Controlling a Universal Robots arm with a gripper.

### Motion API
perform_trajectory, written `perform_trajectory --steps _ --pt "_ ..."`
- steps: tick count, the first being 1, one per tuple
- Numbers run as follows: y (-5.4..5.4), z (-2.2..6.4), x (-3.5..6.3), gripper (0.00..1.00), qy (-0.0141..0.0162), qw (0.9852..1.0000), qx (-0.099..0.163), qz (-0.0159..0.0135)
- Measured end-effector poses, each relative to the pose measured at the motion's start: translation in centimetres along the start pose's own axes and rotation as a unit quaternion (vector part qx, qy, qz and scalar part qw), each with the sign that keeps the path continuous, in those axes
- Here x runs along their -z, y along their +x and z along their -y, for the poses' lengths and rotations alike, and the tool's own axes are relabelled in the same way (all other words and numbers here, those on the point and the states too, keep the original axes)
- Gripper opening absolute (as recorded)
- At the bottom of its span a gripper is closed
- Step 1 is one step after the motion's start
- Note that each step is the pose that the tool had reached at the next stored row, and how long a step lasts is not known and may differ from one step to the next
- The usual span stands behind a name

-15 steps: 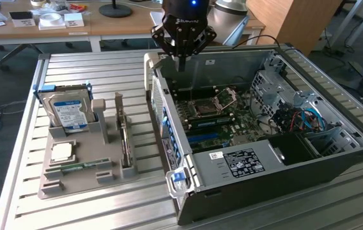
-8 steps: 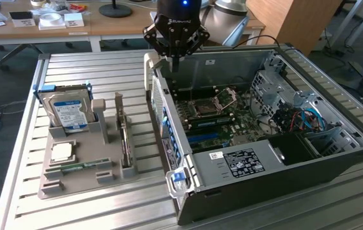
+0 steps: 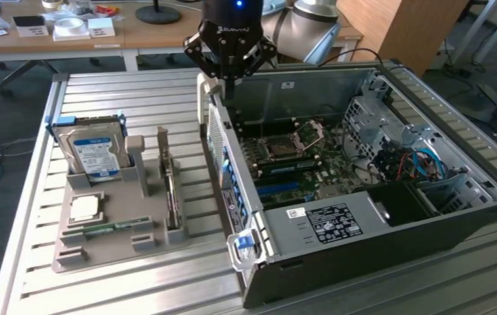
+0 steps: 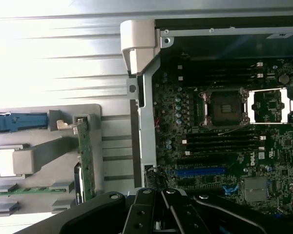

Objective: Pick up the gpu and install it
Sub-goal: 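Reach for the gpu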

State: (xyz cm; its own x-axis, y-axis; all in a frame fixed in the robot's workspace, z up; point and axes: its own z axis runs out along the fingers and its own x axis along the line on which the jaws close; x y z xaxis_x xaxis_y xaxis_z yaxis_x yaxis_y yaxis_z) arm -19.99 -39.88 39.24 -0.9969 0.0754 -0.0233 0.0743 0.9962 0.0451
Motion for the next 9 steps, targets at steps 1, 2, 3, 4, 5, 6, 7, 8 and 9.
perform_trajectory --steps 1,2,3,4,5,6,7,8,9 --pt "0.2 0.02 0.01 0.11 0.0 1.0 0.0 0.0" --pt "0.4 0.03 0.01 0.11 0.0 1.0 0.0 0.0" --pt "0.5 0.04 0.01 0.11 0.0 1.0 0.0 0.0" --pt "0.7 0.06 0.01 0.11 0.0 1.0 0.0 0.0" --pt "0.9 0.07 0.01 0.11 0.0 1.0 0.0 0.0" --pt "1.0 0.08 0.02 0.11 0.0 1.0 0.0 0.0" --pt "1.2 0.09 0.02 0.11 0.0 1.0 0.0 0.0" --pt "1.4 0.11 0.02 0.11 0.0 1.0 0.0 0.0" --pt "1.5 0.12 0.02 0.11 0.0 1.0 0.0 0.0"
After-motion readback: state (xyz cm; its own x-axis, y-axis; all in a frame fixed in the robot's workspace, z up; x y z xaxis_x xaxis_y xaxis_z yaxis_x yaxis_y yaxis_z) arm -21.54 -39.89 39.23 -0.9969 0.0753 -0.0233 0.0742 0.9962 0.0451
